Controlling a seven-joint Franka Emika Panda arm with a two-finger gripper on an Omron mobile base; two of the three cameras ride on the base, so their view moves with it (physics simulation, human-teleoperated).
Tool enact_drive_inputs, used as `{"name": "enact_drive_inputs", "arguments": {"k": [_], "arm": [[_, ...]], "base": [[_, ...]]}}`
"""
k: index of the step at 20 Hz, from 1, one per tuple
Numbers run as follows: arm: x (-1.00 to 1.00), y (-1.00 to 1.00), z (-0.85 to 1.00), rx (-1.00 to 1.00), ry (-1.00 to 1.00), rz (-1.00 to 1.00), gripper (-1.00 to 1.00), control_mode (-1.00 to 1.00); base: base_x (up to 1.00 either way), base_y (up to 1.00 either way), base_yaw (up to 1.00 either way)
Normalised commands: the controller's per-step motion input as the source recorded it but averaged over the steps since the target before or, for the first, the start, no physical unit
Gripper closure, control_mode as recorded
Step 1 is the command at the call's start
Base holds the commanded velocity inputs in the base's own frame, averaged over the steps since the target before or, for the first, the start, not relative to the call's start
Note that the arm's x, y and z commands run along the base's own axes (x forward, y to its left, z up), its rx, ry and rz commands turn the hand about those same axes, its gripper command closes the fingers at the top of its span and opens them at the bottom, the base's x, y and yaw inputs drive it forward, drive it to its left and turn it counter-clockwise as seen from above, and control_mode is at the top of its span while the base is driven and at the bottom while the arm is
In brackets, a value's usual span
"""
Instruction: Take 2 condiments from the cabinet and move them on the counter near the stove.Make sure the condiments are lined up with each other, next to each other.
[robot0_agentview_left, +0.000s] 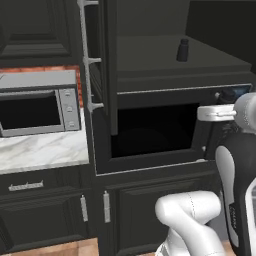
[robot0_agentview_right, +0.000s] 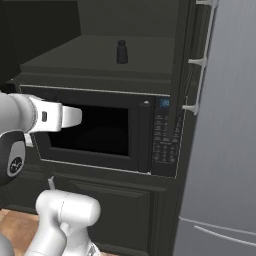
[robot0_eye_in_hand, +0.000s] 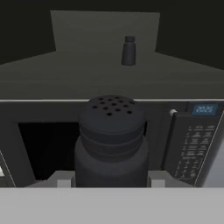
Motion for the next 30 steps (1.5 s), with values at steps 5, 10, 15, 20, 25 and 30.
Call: {"name": "enact_drive_inputs", "arguments": {"k": [5,10,15,20,25,30], "arm": [[0.00,0.00,0.00,0.00,0.00,0.00,1.00,1.00],[0.00,0.00,0.00,0.00,0.00,0.00,1.00,1.00],[0.00,0.00,0.00,0.00,0.00,0.00,1.00,1.00],[0.00,0.00,0.00,0.00,0.00,0.00,1.00,1.00],[0.00,0.00,0.00,0.00,0.00,0.00,1.00,1.00],[0.00,0.00,0.00,0.00,0.00,0.00,1.00,1.00]], "base": [[-0.56,0.00,0.00],[-0.69,0.00,0.00],[-0.63,0.06,0.07],[-0.54,0.01,0.30],[-0.49,0.03,0.53],[-0.20,0.00,0.57]]}}
